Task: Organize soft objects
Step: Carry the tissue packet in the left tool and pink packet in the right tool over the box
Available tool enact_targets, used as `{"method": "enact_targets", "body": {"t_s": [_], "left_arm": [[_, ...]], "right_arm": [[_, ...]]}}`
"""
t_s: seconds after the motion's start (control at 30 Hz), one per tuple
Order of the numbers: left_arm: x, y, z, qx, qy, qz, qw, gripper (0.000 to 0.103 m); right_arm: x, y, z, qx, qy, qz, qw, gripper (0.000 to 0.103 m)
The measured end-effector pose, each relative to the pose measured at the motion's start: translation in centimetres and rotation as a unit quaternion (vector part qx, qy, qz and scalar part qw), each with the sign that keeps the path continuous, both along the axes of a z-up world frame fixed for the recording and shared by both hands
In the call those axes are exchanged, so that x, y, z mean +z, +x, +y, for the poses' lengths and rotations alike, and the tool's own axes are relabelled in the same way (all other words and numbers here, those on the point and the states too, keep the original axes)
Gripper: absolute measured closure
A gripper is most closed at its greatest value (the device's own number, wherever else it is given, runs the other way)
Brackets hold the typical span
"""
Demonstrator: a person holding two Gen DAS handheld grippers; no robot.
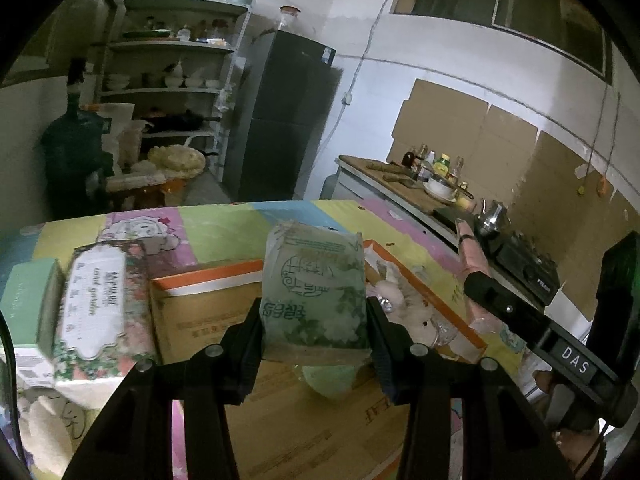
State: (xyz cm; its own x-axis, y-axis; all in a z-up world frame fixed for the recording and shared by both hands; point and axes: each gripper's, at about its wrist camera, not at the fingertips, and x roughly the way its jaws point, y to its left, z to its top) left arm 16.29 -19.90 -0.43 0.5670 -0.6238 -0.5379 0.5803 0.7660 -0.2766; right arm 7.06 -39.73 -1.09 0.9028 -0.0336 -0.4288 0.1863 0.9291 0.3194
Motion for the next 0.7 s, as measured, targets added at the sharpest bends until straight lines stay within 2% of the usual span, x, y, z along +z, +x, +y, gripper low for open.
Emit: {"method": "enact_targets", "body": {"t_s": [0.7], "left_arm": [[-2.4,1.4,-4.3,-0.017,0.038,0.027,0.9988,0.055]], "right_arm": [[-3.0,1.5,-4.0,-0.015,0.02,0.04,0.999,0.053]]}}
